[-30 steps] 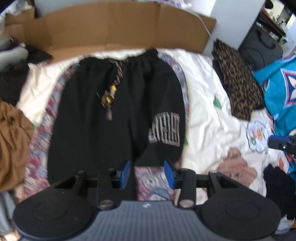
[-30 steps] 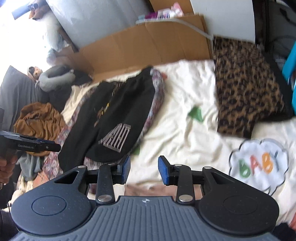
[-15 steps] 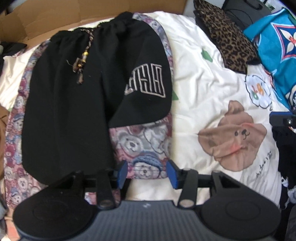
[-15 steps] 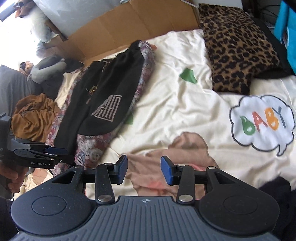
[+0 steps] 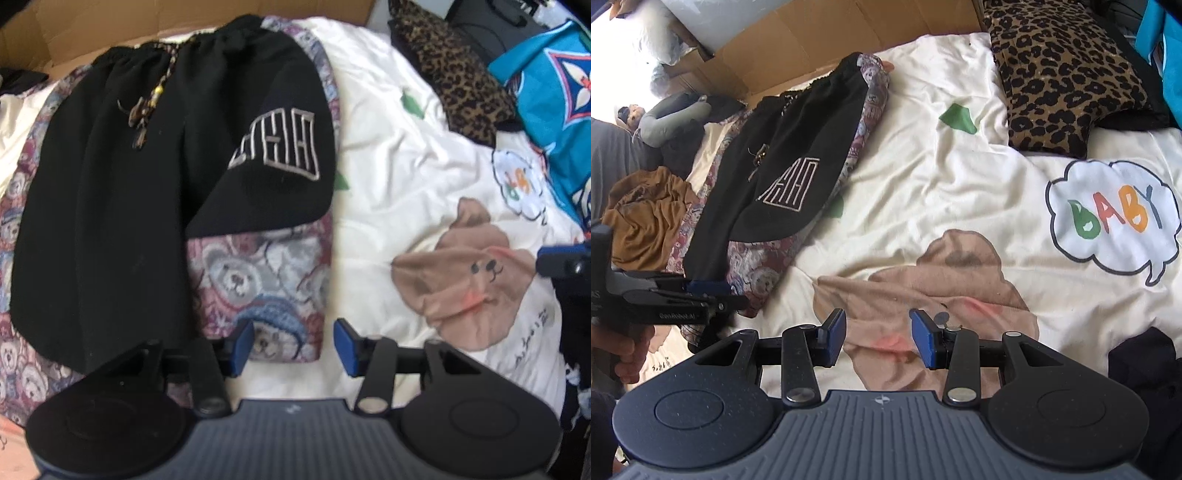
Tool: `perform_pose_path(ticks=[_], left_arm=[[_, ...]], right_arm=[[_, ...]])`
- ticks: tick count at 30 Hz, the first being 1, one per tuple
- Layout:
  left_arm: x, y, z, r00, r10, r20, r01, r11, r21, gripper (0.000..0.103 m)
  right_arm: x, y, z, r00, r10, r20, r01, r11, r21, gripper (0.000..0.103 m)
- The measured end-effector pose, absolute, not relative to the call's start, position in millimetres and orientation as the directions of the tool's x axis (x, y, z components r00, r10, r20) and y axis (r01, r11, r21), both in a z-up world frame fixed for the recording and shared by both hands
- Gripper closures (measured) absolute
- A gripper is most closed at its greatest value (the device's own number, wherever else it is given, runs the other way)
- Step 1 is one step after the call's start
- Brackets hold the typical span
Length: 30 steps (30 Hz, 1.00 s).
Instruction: Fold clothes
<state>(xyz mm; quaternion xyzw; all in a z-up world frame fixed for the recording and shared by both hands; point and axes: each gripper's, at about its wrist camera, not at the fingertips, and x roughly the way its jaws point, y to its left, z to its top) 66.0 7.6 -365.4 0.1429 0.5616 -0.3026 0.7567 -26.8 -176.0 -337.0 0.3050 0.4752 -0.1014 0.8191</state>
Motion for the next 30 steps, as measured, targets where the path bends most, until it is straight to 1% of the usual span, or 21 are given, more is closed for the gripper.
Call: perform_pose_path(ticks=[3,6,12,17,19,20,21,22,23,30], left_arm=[[67,-1,-368,0.192,-0.306,-0.933,0.637,0.762,-0.119,0.052],[70,-9,-378,0.188,-0.291,-0.938,0.643,0.759,-0.107,0.050],[79,-19,-402,0.178,-0.255,-0.950,0.642,0.762,-0.084,0.048],[77,-23,-407,0.199,-0.249,-0.948,0.672,0.739,-0.053,0.049],[77,-21,-404,0.207,-0.240,-0.948,0.676,0.736,-0.039,0.062],[79,-19,-402,0.204,-0.241,-0.949,0.673,0.739,-0.043,0.077],[81,-16,-399,0.192,-0.252,-0.949,0.666,0.743,-0.062,0.089],[85,-13,-394,0.176,-0.269,-0.947,0.656,0.750,-0.091,0.093],[88,-9,-388,0.166,-0.291,-0.942,0.649,0.752,-0.118,0.097],[90,-4,-344,0.160,-0.406,-0.900,0.694,0.695,-0.190,0.099]], right_arm=[[-28,-175,-341,0.515,0.127,-0.848,0.462,0.792,0.399,0.056],[-28,-174,-344,0.503,0.132,-0.854,0.463,0.794,0.395,0.056],[-29,-174,-351,0.472,0.139,-0.870,0.467,0.798,0.381,0.056],[-31,-177,-353,0.461,0.129,-0.878,0.478,0.797,0.368,0.056],[-30,-178,-353,0.466,0.127,-0.876,0.484,0.792,0.372,0.056],[-30,-179,-352,0.469,0.127,-0.874,0.485,0.790,0.375,0.057],[-29,-179,-352,0.472,0.127,-0.873,0.485,0.789,0.377,0.056],[-28,-179,-351,0.474,0.125,-0.871,0.485,0.789,0.377,0.056],[-27,-179,-350,0.477,0.123,-0.870,0.483,0.791,0.376,0.057],[-27,-177,-347,0.475,0.117,-0.872,0.486,0.791,0.371,0.056]])
